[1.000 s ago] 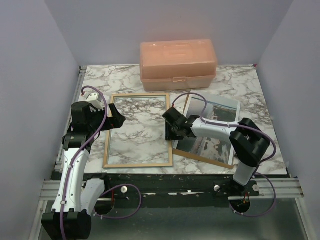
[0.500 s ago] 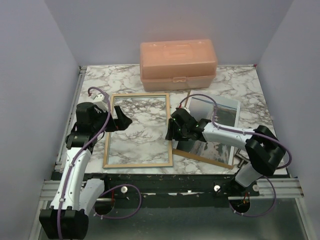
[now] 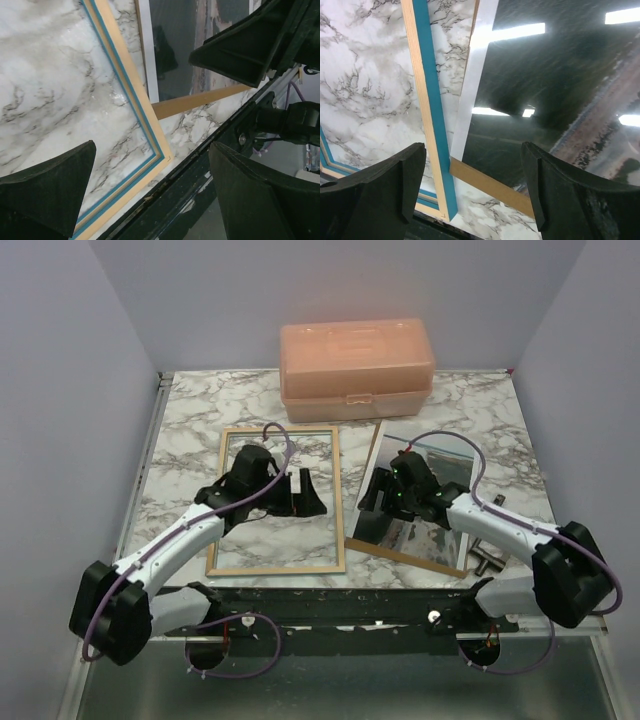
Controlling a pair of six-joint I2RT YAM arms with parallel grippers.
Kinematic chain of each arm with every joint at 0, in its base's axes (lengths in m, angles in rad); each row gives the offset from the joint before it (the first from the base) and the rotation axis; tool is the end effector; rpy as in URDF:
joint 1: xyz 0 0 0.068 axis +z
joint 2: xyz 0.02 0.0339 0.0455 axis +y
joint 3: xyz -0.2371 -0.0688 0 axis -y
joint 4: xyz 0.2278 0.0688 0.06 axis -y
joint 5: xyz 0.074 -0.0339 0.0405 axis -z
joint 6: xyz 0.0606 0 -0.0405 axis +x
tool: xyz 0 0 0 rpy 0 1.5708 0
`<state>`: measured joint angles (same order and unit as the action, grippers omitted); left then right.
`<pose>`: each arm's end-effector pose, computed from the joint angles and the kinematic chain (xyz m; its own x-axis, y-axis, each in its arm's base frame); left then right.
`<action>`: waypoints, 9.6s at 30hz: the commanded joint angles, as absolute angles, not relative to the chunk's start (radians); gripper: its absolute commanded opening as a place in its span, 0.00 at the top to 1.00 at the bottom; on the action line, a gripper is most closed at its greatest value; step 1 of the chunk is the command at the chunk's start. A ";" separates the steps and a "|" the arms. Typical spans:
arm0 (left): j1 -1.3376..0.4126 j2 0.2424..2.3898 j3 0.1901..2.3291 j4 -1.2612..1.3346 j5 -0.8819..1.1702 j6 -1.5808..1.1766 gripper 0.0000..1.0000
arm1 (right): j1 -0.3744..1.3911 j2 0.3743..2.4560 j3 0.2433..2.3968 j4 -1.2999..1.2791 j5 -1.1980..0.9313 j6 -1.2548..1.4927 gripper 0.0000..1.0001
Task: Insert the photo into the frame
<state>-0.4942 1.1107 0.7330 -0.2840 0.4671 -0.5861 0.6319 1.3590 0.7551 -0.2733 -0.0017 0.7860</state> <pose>0.2068 -0.1424 0.2190 -0.8579 -0.0988 -0.5042 0.3142 0.6757 -0.6669 0.2241 0.1642 0.1618 -0.8570 0.2495 -0.4509 0.0210 0.8911 0.4533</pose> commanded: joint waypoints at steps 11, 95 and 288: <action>-0.700 1.437 1.078 -0.205 0.330 -0.861 0.01 | 0.321 1.155 0.678 -0.431 -0.074 0.773 0.02; -0.833 1.892 1.452 -0.416 0.252 -0.781 0.08 | -0.173 1.262 0.655 -0.588 -0.115 0.709 0.09; -0.476 0.933 0.574 -0.582 0.143 -0.756 0.15 | 0.176 1.391 0.511 -0.015 -0.724 0.787 0.02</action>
<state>-0.4751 0.9428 0.5922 -0.6117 0.1093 -0.7666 0.1310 1.3670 0.5167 -0.0689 -0.7334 0.7422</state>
